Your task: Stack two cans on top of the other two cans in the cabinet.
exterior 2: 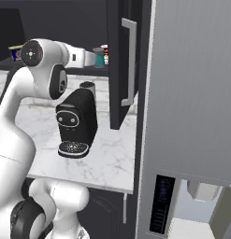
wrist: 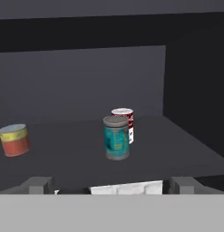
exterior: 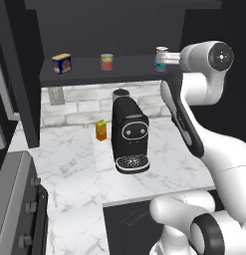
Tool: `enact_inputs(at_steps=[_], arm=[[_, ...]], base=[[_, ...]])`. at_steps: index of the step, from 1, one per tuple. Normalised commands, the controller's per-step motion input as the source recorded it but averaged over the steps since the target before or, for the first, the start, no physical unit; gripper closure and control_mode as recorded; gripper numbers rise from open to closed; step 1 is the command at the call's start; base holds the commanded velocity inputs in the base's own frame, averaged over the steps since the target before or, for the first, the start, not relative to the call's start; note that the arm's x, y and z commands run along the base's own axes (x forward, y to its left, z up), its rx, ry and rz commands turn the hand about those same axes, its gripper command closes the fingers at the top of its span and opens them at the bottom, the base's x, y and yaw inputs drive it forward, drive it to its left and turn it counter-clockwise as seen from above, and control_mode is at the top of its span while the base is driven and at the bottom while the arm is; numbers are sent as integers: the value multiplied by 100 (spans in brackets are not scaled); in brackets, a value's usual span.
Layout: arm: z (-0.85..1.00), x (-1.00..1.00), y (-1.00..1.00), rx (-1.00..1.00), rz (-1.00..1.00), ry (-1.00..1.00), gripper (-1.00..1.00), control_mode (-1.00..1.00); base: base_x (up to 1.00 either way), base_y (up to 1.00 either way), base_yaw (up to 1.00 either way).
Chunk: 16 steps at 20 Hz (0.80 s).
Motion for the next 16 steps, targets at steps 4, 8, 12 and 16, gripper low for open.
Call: enact_inputs(at_steps=[4, 8, 12, 16], arm=[[-10, 26, 0, 0, 1, 1, -100, -100], [0, 26, 0, 0, 0, 0, -100, -100], [0, 32, -10, 0, 0, 0, -100, -100], [0, 35, -8, 0, 0, 0, -100, -100]], base=[[0, 0, 0], [0, 0, 0], [0, 0, 0], [0, 0, 0]])
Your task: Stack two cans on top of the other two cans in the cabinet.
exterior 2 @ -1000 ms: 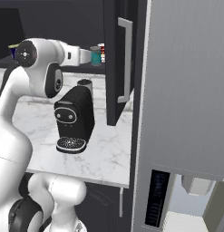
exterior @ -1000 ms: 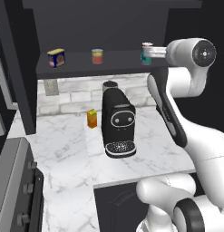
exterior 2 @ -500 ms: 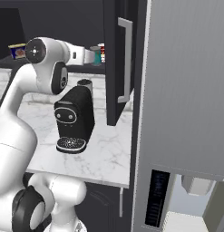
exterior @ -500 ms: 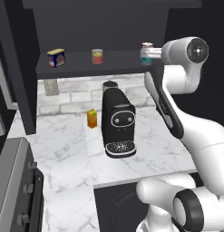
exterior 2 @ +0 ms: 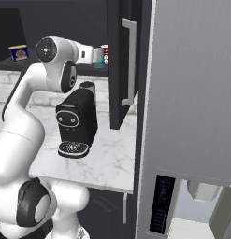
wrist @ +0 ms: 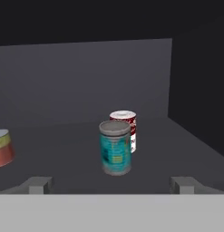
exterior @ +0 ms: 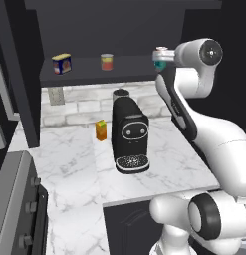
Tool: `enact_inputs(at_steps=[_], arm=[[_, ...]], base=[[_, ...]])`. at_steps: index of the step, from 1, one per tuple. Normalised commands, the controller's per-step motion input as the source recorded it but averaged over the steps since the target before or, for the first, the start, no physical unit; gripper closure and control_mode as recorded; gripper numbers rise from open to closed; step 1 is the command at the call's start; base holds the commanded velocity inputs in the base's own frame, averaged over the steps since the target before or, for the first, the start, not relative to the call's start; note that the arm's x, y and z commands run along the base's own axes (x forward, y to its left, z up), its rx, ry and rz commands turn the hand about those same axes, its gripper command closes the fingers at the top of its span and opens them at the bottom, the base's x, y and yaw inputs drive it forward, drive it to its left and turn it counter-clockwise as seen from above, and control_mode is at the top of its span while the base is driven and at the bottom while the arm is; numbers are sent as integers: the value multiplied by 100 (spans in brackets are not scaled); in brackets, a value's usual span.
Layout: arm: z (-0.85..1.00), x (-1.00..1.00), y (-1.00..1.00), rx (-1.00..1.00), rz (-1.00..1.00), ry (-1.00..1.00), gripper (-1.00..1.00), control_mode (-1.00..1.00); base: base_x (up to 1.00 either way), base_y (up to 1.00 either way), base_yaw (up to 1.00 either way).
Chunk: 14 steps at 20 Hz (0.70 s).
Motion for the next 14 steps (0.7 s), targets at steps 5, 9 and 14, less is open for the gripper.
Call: enact_inputs(at_steps=[5, 9, 14], arm=[[0, 40, -6, 0, 0, 0, -100, -100], [-13, 42, -3, 0, 0, 0, -100, -100], [-27, 37, 0, 0, 0, 0, -100, -100]], base=[[0, 0, 0], [0, 0, 0], [0, 0, 0]])
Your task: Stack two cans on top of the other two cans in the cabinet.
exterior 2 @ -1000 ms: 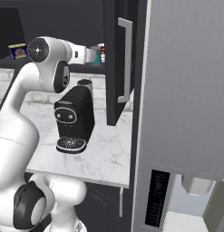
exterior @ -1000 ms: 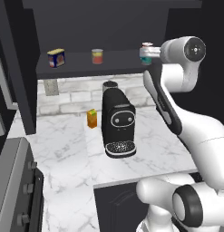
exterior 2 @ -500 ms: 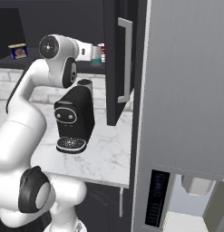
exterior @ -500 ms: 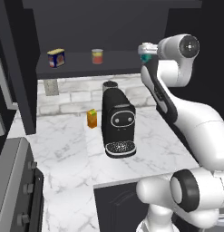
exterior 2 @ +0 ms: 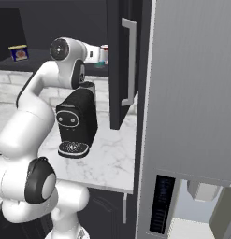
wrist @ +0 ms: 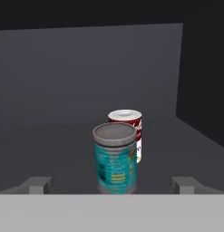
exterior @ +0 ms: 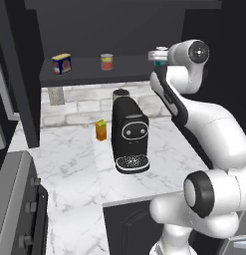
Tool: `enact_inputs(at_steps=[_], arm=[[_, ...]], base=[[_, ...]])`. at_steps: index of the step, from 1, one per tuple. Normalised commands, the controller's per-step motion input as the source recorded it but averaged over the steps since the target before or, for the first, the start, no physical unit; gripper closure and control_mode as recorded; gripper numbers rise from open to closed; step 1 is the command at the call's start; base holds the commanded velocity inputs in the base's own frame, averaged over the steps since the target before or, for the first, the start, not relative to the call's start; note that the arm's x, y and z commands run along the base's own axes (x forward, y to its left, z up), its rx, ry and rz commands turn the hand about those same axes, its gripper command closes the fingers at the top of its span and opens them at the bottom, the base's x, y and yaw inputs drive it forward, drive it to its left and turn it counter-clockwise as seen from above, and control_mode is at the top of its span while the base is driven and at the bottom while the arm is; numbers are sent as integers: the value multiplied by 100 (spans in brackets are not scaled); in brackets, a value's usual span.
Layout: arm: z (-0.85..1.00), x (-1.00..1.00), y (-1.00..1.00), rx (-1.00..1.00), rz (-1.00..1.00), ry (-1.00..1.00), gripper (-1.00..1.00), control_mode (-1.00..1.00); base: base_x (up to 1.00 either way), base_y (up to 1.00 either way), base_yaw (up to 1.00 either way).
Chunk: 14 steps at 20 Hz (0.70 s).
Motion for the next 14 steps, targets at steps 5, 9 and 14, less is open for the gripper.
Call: enact_inputs(at_steps=[5, 9, 14], arm=[[-22, 34, 0, 0, 0, 0, -100, -100], [-24, 29, -1, 0, 0, 0, -100, -100], [-14, 25, -4, 0, 0, 0, -100, -100]], base=[[0, 0, 0], [0, 0, 0], [0, 0, 0]])
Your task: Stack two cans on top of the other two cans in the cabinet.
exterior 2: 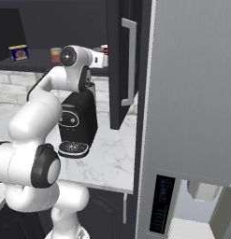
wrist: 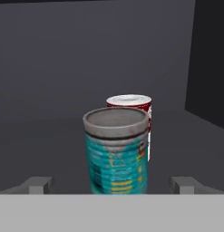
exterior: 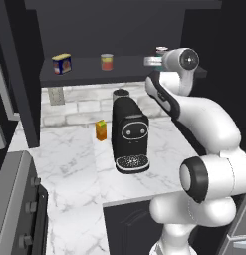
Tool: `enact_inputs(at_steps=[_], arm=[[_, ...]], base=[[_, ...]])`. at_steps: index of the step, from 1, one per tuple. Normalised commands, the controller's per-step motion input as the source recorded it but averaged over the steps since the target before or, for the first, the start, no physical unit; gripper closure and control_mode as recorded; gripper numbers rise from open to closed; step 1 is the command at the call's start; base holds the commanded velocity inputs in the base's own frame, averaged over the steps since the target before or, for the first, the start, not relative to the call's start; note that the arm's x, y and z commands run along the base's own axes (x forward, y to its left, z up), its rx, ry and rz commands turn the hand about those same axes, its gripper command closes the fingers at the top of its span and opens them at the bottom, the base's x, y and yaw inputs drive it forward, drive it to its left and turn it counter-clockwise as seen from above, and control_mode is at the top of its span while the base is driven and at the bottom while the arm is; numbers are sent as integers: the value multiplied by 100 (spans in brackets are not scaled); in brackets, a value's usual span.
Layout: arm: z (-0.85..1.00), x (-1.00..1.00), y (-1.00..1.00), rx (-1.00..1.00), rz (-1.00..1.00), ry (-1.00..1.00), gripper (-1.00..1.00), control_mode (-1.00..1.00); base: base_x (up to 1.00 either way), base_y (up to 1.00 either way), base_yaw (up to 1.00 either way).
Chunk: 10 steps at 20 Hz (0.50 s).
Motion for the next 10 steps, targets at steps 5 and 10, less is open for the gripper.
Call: enact_inputs(at_steps=[5, 10], arm=[[-8, 20, -1, 0, 0, 0, -100, -100], [0, 18, 0, 0, 0, 0, -100, -100]], base=[[0, 0, 0], [0, 0, 0]])
